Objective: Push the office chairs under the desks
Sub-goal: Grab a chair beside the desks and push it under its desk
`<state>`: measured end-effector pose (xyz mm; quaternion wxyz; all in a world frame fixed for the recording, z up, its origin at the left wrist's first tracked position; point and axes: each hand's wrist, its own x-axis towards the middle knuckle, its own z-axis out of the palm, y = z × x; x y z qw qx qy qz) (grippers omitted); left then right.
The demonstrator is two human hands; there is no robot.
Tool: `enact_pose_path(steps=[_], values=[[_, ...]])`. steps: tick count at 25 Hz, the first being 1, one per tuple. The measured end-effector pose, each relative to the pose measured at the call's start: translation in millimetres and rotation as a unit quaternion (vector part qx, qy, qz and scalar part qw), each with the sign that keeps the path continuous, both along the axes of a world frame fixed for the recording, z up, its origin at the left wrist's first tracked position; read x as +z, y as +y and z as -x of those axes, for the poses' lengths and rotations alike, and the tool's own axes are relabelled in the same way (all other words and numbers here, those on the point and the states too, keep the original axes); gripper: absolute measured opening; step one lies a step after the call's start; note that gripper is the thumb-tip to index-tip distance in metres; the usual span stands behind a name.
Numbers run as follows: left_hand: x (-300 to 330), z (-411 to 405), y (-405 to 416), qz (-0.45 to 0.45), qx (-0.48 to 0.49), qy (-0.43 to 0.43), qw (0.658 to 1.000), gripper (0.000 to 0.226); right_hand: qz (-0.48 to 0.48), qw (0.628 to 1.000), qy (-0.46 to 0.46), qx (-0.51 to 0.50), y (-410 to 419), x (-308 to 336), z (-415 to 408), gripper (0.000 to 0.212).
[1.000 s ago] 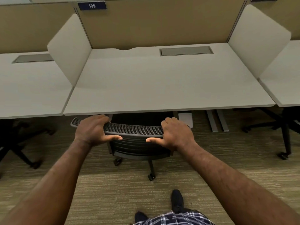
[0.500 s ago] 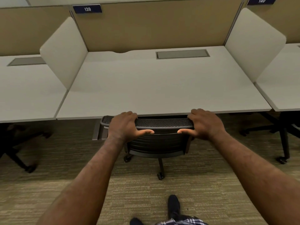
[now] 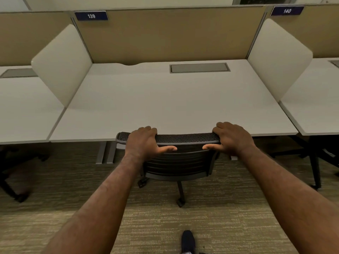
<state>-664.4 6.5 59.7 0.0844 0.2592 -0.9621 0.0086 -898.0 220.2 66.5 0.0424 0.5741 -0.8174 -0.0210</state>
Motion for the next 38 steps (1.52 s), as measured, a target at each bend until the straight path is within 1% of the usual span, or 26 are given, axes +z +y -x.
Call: enact_pose_path(steps=[4, 6, 19, 23, 26, 29, 31, 34, 36, 38], values=[[5, 9, 0, -0.005, 0.001, -0.003, 1.000, 0.092, 0.002, 1.000, 0.002, -0.003, 1, 3, 9, 0.100], [-1, 43, -5, -0.010, 0.008, -0.005, 1.000, 0.092, -0.006, 1.000, -0.006, -0.016, -5, 0, 41, 0.100], [-8, 56, -12, 0.002, 0.005, 0.028, 1.000, 0.088, 0.008, 1.000, -0.003, 0.013, -13, -4, 63, 0.100], [-7, 56, -13, -0.001, 0.008, 0.015, 1.000, 0.093, -0.004, 1.000, 0.000, 0.010, -13, -2, 60, 0.099], [-5, 55, -11, -0.008, 0.011, 0.001, 1.000, 0.097, -0.026, 1.000, -0.004, -0.001, -13, 0, 58, 0.101], [-3, 49, -11, -0.024, 0.011, -0.012, 1.000, 0.101, -0.022, 1.000, -0.012, -0.009, -15, -1, 43, 0.107], [-3, 38, -12, -0.048, 0.013, 0.006, 0.999, 0.103, -0.001, 1.000, -0.007, 0.007, -21, -3, 25, 0.112], [-1, 3, -17, -0.042, 0.031, 0.063, 0.997, 0.107, 0.049, 0.997, 0.019, 0.050, -39, -2, -16, 0.110], [2, -32, -25, -0.030, 0.052, 0.071, 0.996, 0.108, 0.086, 0.992, 0.024, 0.091, -59, 3, -49, 0.108], [4, -74, -33, -0.017, 0.086, 0.070, 0.994, 0.107, 0.097, 0.986, 0.022, 0.137, -83, 6, -87, 0.107]])
